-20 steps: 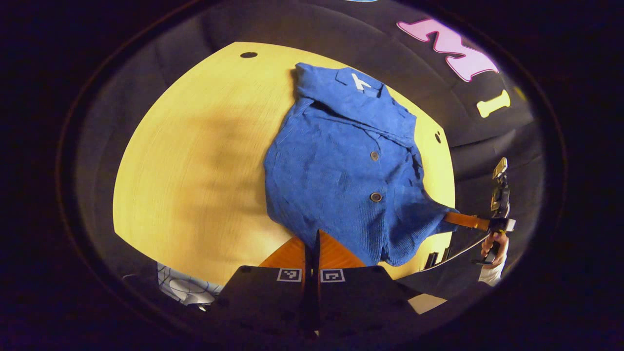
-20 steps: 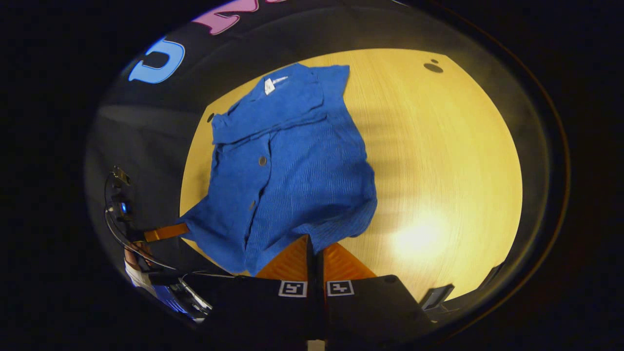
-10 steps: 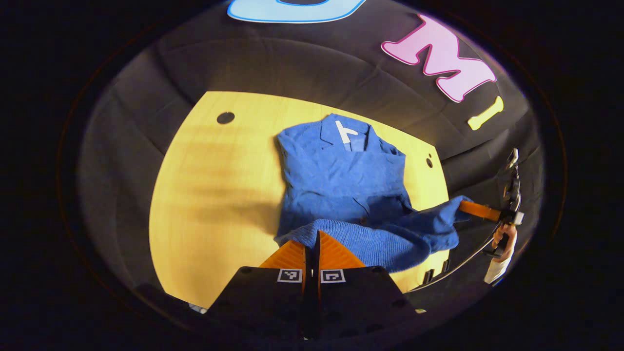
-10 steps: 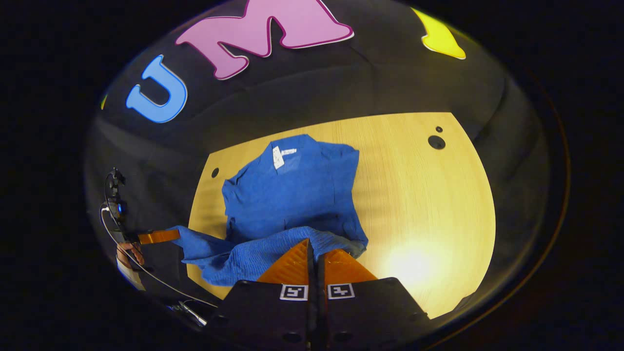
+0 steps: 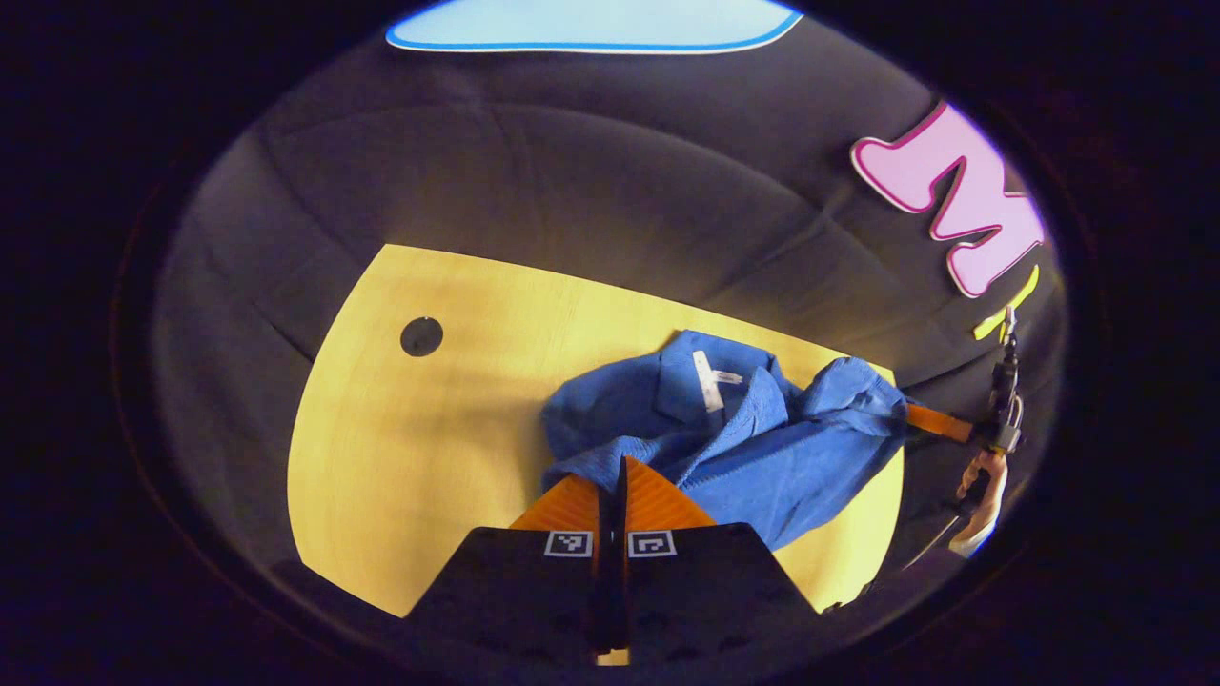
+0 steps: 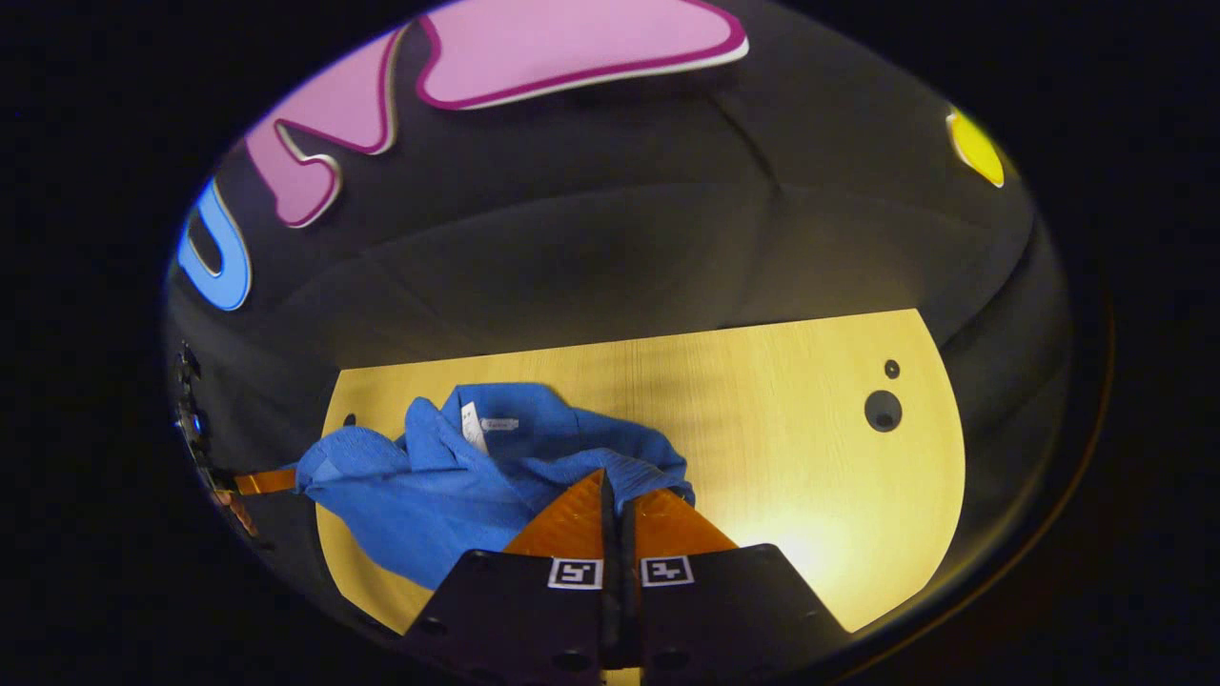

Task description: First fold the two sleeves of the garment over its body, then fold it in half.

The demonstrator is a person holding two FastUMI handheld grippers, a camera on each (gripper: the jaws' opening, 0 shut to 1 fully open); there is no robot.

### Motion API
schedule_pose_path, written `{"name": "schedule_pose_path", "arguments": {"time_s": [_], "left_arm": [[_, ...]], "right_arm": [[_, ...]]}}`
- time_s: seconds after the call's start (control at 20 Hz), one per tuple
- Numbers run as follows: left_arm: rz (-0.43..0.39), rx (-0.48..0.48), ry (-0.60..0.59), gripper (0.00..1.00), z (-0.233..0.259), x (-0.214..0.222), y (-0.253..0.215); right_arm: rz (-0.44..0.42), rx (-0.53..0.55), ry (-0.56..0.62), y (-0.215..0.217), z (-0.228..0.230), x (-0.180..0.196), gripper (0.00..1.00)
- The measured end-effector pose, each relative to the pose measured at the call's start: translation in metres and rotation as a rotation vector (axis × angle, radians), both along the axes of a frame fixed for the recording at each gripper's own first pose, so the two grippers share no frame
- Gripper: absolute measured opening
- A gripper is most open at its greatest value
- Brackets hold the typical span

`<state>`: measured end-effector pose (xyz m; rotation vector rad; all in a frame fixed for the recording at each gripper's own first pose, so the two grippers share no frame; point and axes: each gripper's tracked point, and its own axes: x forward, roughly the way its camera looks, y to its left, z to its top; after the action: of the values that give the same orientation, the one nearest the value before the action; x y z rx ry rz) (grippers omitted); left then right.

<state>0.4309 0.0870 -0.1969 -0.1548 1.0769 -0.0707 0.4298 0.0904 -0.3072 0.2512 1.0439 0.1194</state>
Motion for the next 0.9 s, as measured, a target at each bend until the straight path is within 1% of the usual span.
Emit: {"name": "schedule_pose_path", "arguments": {"time_s": [0.1, 0.15, 0.2, 0.3, 0.35, 0.4, 0.45, 0.55, 0.6, 0.65, 0.7, 0.75, 0.8, 0.9], "left_arm": [[0.036, 0.012, 0.056, 0.00, -0.030, 0.014, -0.003], [0.058, 0.003, 0.083, 0.00, -0.039, 0.013, -0.009], [0.078, 0.003, 0.117, 0.00, -0.050, 0.013, -0.004], [0.077, 0.019, 0.138, 0.00, -0.070, 0.022, 0.000], [0.069, 0.039, 0.124, 0.03, -0.070, 0.027, 0.001], [0.069, 0.064, 0.090, 0.08, -0.069, 0.034, 0.004], [0.070, 0.063, 0.056, 0.29, -0.065, 0.041, 0.004], [0.101, 0.056, -0.012, 0.71, -0.058, 0.053, 0.005], [0.110, 0.021, -0.050, 0.74, -0.054, 0.058, 0.001], [0.119, -0.008, -0.082, 0.75, -0.049, 0.063, -0.001], [0.129, -0.018, -0.104, 0.75, -0.044, 0.064, 0.001], [0.136, -0.024, -0.113, 0.85, -0.043, 0.064, 0.003], [0.149, -0.030, -0.127, 0.85, -0.036, 0.062, 0.005], [0.182, -0.046, -0.167, 0.84, -0.021, 0.059, 0.009]], "right_arm": [[0.029, -0.034, 0.031, 0.004, -0.035, 0.007, 0.01], [0.048, -0.054, 0.046, 0.002, -0.051, 0.008, 0.00], [0.051, -0.068, 0.064, 0.001, -0.066, 0.009, 0.00], [0.028, -0.063, 0.087, 0.004, -0.084, 0.015, 0.01], [0.011, -0.047, 0.093, 0.004, -0.090, 0.020, 0.01], [0.001, -0.011, 0.096, 0.009, -0.091, 0.023, 0.05], [-0.005, 0.013, 0.091, 0.011, -0.093, 0.027, 0.08], [-0.012, 0.075, 0.032, 0.022, -0.082, 0.039, 0.45], [-0.023, 0.130, 0.000, 0.031, -0.070, 0.046, 0.63], [-0.045, 0.155, -0.036, 0.029, -0.056, 0.053, 0.82], [-0.062, 0.151, -0.085, 0.024, -0.046, 0.062, 1.00], [-0.070, 0.127, -0.135, 0.015, -0.038, 0.067, 0.92], [-0.065, 0.109, -0.168, 0.010, -0.029, 0.070, 0.97], [-0.032, 0.081, -0.217, 0.004, -0.011, 0.062, 0.98]]}}
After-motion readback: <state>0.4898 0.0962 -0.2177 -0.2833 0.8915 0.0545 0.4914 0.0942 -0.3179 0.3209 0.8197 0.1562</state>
